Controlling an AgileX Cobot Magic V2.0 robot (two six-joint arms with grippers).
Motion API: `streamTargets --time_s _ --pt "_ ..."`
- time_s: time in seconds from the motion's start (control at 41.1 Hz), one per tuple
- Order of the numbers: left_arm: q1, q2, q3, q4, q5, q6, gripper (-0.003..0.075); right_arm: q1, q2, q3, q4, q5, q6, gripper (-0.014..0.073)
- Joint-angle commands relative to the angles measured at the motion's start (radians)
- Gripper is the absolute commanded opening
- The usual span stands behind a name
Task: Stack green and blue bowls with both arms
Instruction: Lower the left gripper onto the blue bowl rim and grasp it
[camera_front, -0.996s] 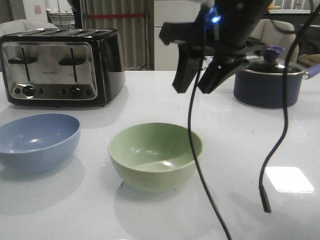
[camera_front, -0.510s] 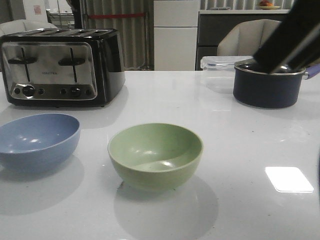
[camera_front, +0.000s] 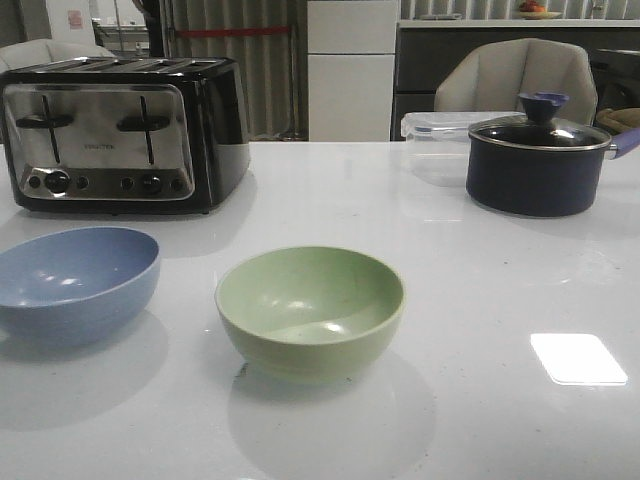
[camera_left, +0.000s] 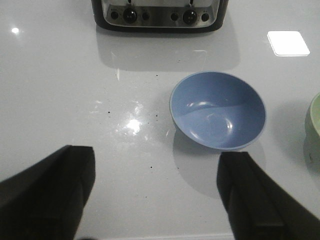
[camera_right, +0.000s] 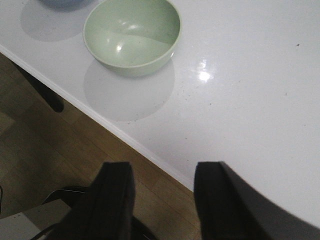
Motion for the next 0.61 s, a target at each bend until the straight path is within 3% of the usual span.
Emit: streamTargets --time_s 0.0,0.34,0.583 --pt "0.001 0.038 -0.031 -0.013 -0.074 0.029 0.0564 -0.006 -0.002 -0.026 -0.004 -0.066 0.001 0.041" --pt "-0.065 0.293 -0.123 -0.035 -0.019 0.057 0.0564 -0.006 -0.002 -0.026 0.001 -0.016 0.001 0.041" --pt "-0.069 0.546 -0.193 -0.035 -0.052 0.057 0.0564 -0.006 -0.002 -0.026 0.001 -0.016 0.001 0.041"
